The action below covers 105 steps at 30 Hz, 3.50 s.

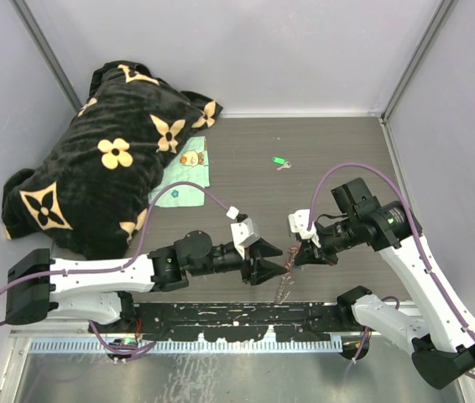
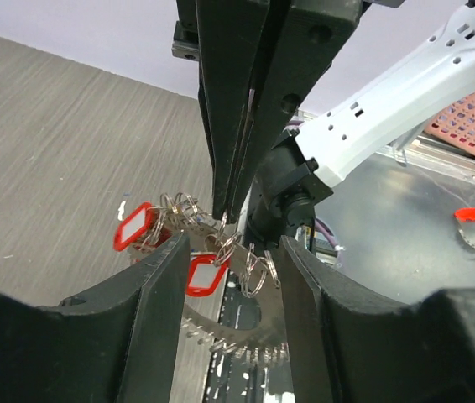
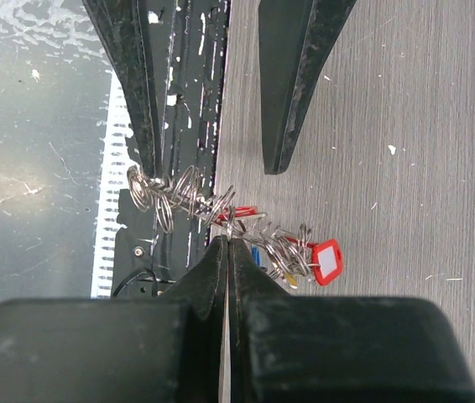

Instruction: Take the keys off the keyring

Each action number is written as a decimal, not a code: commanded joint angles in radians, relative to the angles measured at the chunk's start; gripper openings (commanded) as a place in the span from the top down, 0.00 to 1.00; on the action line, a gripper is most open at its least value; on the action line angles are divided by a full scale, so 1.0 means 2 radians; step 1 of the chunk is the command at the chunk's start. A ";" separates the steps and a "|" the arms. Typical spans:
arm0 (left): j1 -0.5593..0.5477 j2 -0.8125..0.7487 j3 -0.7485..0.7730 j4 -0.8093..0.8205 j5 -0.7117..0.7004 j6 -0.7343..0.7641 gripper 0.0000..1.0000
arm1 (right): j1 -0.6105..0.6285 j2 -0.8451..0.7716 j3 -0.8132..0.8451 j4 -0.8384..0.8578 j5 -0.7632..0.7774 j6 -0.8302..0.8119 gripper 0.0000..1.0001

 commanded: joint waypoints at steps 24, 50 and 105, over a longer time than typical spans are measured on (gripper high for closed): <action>-0.020 0.037 0.055 -0.001 0.083 -0.130 0.63 | 0.003 -0.012 -0.002 0.031 -0.011 0.017 0.99; 0.021 -0.109 -0.044 -0.036 -0.033 -0.003 0.60 | -0.006 -0.010 -0.007 0.040 -0.045 -0.014 0.99; 0.017 0.038 0.053 0.007 0.043 0.100 0.71 | -0.007 -0.010 -0.009 0.034 -0.054 -0.023 0.99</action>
